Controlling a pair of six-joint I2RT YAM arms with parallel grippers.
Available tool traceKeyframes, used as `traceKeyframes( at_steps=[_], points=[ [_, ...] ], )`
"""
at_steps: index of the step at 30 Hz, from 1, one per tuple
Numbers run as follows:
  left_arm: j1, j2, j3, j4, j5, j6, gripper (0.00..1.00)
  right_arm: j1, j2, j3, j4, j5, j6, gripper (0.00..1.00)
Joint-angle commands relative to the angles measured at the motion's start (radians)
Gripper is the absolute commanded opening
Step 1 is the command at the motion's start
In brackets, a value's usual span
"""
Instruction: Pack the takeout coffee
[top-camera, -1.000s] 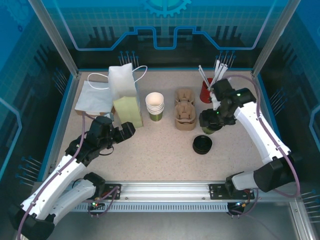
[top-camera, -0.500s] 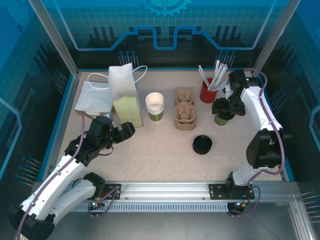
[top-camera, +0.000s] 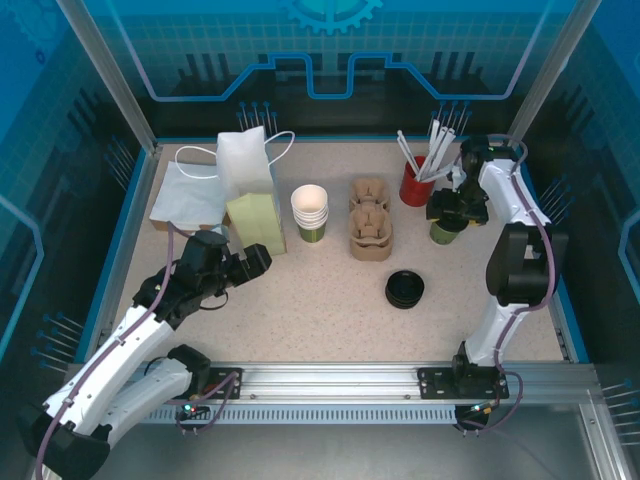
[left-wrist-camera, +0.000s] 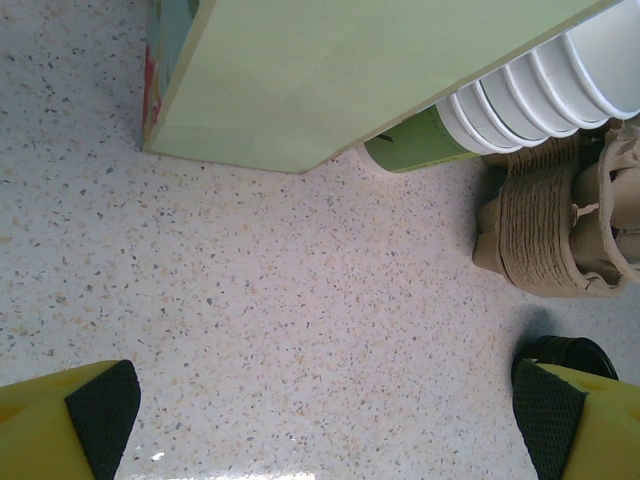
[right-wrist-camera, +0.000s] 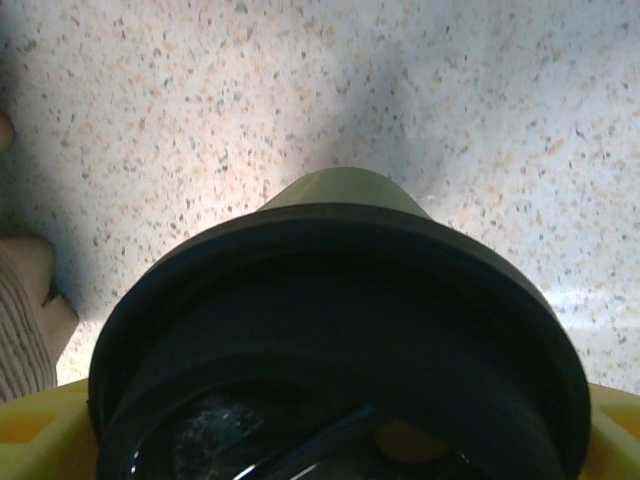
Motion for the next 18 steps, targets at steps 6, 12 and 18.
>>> traceKeyframes(
  at_steps=[6, 12, 18],
  points=[
    [0.011, 0.005, 0.038, 0.006, 0.014, 0.018, 0.99, -0.027, 0.057, 0.018, 0.019, -0.04, -0.02, 0.89],
    [0.012, 0.005, 0.04, 0.004, 0.015, 0.018, 0.99, -0.028, 0.07, 0.014, 0.016, -0.035, -0.023, 0.91],
    [0.012, 0.003, 0.04, 0.002, 0.017, 0.018, 0.99, -0.027, 0.034, 0.027, 0.007, -0.042, -0.028, 0.99]
  ],
)
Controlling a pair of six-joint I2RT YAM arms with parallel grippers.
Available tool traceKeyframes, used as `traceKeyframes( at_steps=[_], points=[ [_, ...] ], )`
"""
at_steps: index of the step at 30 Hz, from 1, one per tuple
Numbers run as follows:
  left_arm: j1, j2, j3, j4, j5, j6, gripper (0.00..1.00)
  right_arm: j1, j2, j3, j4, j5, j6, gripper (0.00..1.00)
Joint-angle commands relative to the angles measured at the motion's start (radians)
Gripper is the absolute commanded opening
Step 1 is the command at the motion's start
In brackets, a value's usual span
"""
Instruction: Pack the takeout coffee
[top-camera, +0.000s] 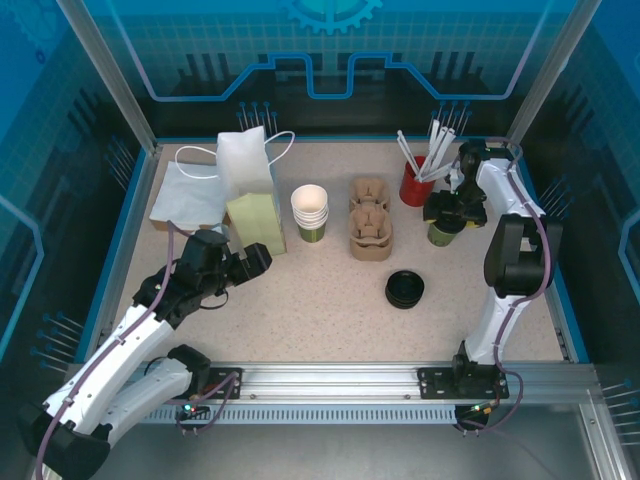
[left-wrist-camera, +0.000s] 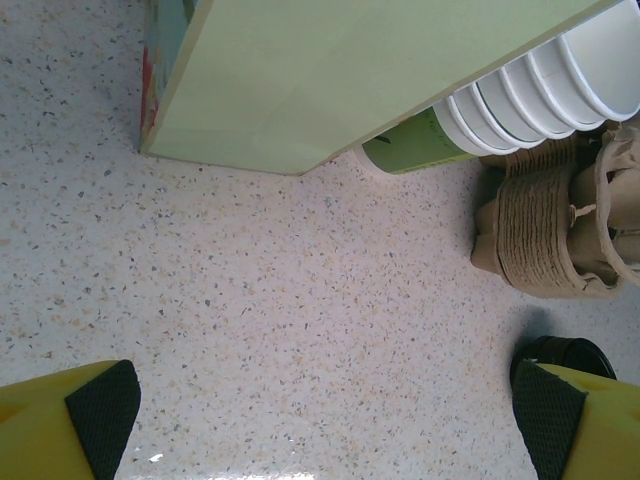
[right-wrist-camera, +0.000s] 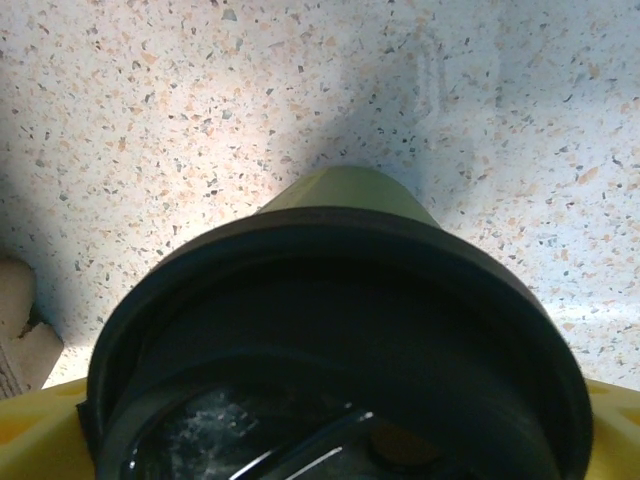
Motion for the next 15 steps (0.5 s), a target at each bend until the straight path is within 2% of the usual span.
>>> traceKeyframes(
  at_steps=[1, 15],
  points=[
    [0.011, -0.001, 0.034, 0.001, 0.017, 0.016, 0.99, -0.019, -0.032, 0.025, -0.014, -0.019, -0.01, 1.0],
    [0.012, -0.01, 0.045, -0.008, 0.016, 0.019, 0.99, -0.02, -0.192, -0.003, -0.042, -0.019, 0.005, 1.0]
  ],
)
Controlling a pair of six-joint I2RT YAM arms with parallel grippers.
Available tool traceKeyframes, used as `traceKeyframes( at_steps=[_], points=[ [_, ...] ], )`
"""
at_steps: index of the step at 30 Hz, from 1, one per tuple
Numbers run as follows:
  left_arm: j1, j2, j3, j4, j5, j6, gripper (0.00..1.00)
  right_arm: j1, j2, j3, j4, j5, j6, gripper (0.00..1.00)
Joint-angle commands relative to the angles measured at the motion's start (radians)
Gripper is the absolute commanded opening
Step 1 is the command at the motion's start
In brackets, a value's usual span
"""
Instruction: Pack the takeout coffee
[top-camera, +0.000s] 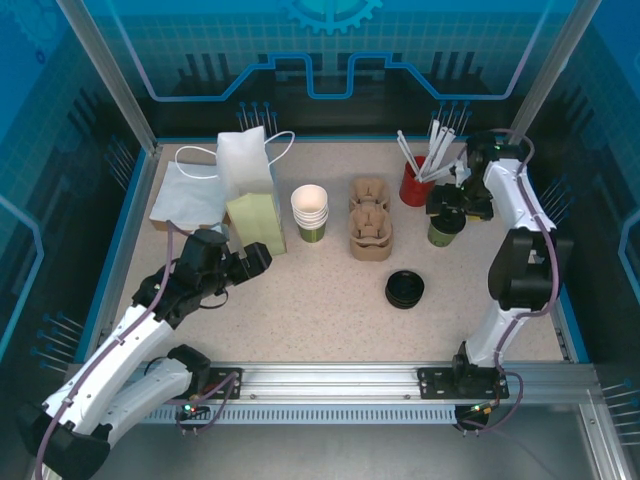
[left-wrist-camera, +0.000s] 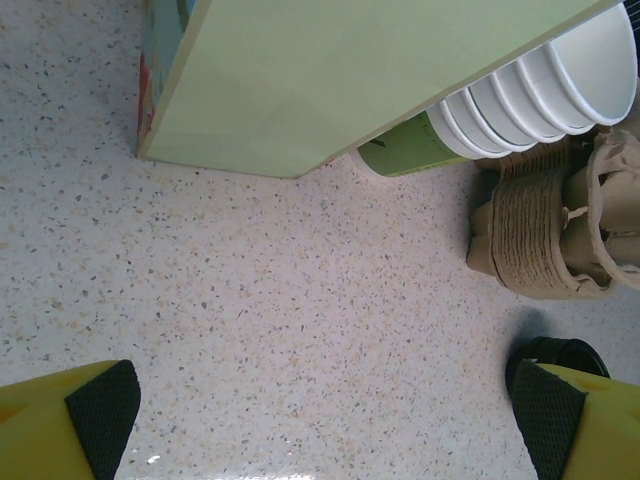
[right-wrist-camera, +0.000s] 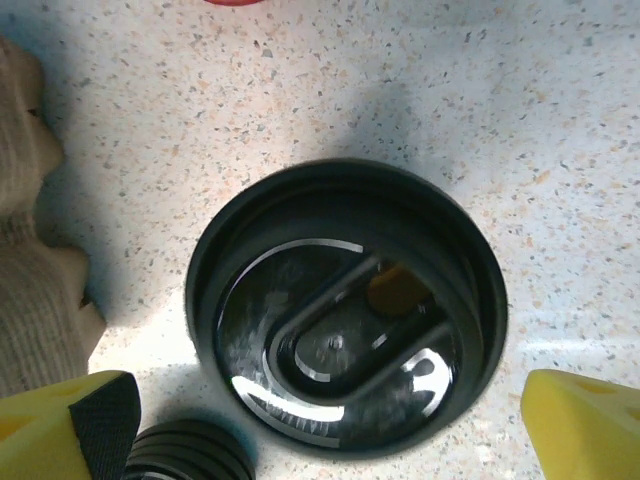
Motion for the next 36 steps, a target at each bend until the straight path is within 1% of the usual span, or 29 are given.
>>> traceKeyframes(
  at_steps=[1, 4, 9, 18, 22, 25, 28, 30, 36],
  points=[
    [0.012, -0.01, 0.034, -0.008, 0.017, 0.018, 0.99, -0.02, -0.085, -0.013, -0.03, -0.019, 0.008, 1.0],
    [0.011, -0.01, 0.038, -0.009, 0.018, 0.017, 0.99, -0.019, -0.159, -0.05, -0.016, -0.045, 0.016, 0.99],
    [0.011, -0.008, 0.044, -0.004, 0.026, 0.02, 0.99, -0.019, -0.301, -0.129, 0.02, -0.141, 0.029, 0.97],
    [0.011, -0.004, 0.056, -0.003, 0.028, 0.02, 0.99, 0.005, -0.523, -0.28, 0.071, -0.407, 0.104, 0.9],
    [0.011, 0.004, 0.063, -0.001, 0.031, 0.019, 0.99, 0.039, -0.596, -0.358, 0.103, -0.475, 0.161, 0.89],
    [0.011, 0.013, 0.066, 0.006, 0.037, 0.018, 0.99, 0.072, -0.64, -0.424, 0.151, -0.494, 0.219, 0.88],
    [0.011, 0.023, 0.071, 0.012, 0.043, 0.017, 0.99, 0.115, -0.647, -0.474, 0.189, -0.495, 0.26, 0.87],
    [0.012, 0.03, 0.075, 0.017, 0.049, 0.015, 0.99, 0.145, -0.634, -0.492, 0.207, -0.488, 0.276, 0.85],
    [0.012, 0.043, 0.077, 0.026, 0.06, 0.008, 0.99, 0.237, -0.565, -0.503, 0.253, -0.431, 0.307, 0.84]
  ],
)
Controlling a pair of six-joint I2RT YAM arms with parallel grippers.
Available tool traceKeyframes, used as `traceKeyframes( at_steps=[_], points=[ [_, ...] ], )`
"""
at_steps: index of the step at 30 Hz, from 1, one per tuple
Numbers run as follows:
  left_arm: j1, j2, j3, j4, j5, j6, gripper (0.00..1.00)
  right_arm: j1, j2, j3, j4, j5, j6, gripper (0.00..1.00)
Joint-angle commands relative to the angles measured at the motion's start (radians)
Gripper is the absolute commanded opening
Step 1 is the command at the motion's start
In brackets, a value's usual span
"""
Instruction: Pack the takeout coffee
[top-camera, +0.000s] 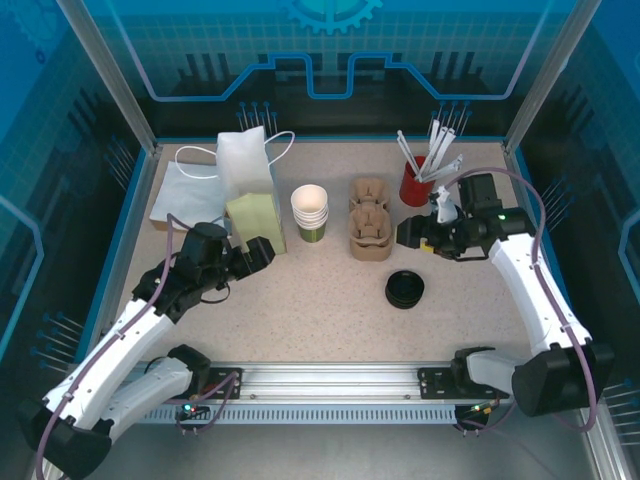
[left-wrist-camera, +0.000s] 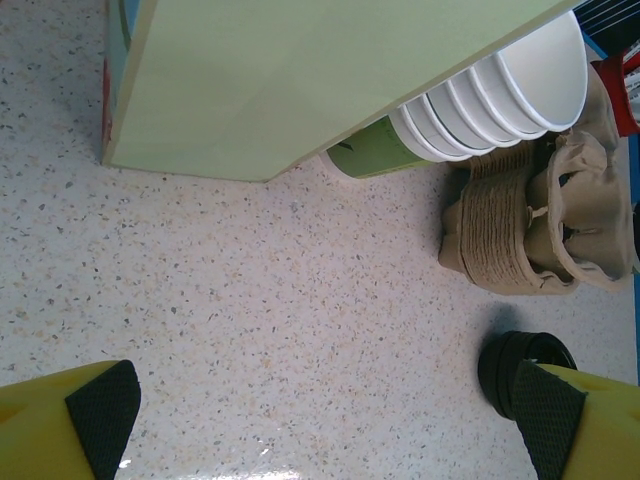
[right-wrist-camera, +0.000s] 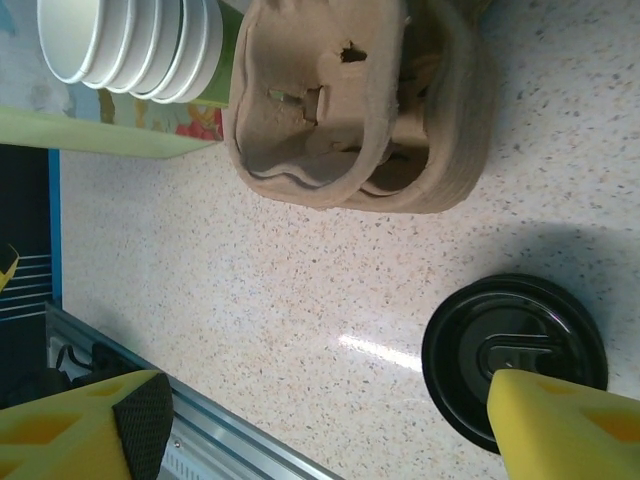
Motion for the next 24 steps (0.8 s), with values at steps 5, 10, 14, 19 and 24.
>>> traceKeyframes(
  at_steps=[5, 10, 14, 19, 24],
  points=[
    [0.011, 0.005, 0.028, 0.022, 0.027, 0.009, 0.99, 0.061, 0.096, 0.011, 0.091, 0.044, 0.055, 0.82],
    [0.01, 0.008, 0.027, 0.023, 0.027, 0.008, 0.99, 0.077, 0.182, 0.06, 0.111, 0.053, 0.056, 0.81],
    [0.01, 0.008, 0.026, 0.026, 0.033, 0.007, 0.99, 0.079, 0.233, 0.088, 0.132, 0.067, 0.059, 0.8],
    [0.01, 0.009, 0.035, 0.016, 0.036, 0.013, 0.99, 0.081, 0.298, 0.129, 0.147, 0.06, 0.059, 0.79],
    [0.01, 0.021, 0.13, -0.066, 0.021, 0.056, 0.99, 0.081, 0.324, 0.153, 0.147, 0.067, 0.051, 0.79]
  ],
)
